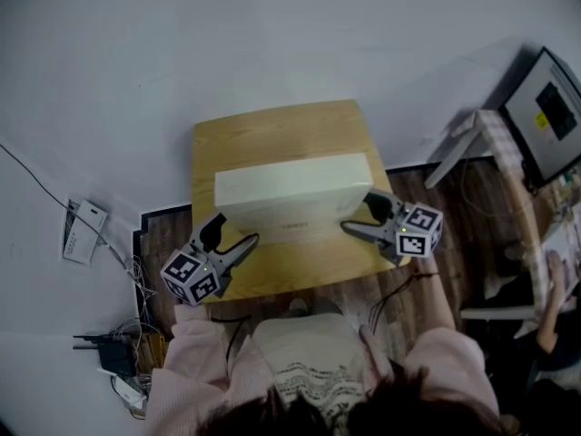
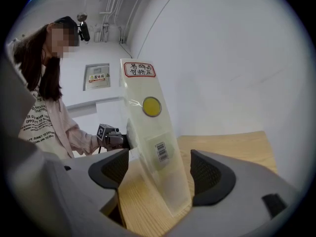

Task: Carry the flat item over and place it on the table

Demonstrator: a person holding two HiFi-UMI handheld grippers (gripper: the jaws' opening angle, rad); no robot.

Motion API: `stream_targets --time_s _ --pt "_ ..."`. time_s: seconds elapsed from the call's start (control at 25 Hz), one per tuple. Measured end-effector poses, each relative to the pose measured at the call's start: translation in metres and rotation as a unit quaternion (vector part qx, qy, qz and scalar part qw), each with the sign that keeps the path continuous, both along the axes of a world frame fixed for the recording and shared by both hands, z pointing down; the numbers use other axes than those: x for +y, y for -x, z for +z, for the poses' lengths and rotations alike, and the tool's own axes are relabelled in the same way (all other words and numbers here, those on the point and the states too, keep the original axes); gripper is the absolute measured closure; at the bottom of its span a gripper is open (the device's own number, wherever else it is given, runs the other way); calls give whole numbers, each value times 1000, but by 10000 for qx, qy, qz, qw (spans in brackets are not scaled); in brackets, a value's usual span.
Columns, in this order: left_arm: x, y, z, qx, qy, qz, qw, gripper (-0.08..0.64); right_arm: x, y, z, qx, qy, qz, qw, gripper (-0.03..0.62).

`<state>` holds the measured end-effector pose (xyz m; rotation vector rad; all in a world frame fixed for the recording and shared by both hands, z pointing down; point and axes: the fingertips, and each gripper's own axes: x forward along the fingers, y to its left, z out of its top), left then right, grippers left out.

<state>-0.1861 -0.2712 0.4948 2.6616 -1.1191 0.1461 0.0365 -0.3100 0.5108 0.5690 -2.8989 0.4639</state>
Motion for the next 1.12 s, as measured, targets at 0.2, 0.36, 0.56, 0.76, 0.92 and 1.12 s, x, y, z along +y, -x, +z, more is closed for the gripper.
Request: stream_targets --time_s 0.2,0.36,0.56,0.76,0.92,1.12 --pt "12 8 -4 -22 -69 -406 9991 243 7 -16 0 25 -67 101 9999 220" --pt "25 12 -6 -24 -84 -772 9970 303 18 -19 -3 -29 -65 40 10000 268" --pt "44 -1 -6 -100 -22 -869 9962 341 41 -14 -4 26 -117 -300 9995 309" --pt "60 -15 -5 -190 -2 -1002 9948 419 53 -8 -14 -59 -246 -446 9987 377" --pt "73 -29 -7 -193 -18 -970 9951 485 64 -3 -18 -51 -343 -577 9977 434" --pt "86 -37 -11 -224 -64 -914 9955 531 76 4 -25 -132 -406 -663 9969 486"
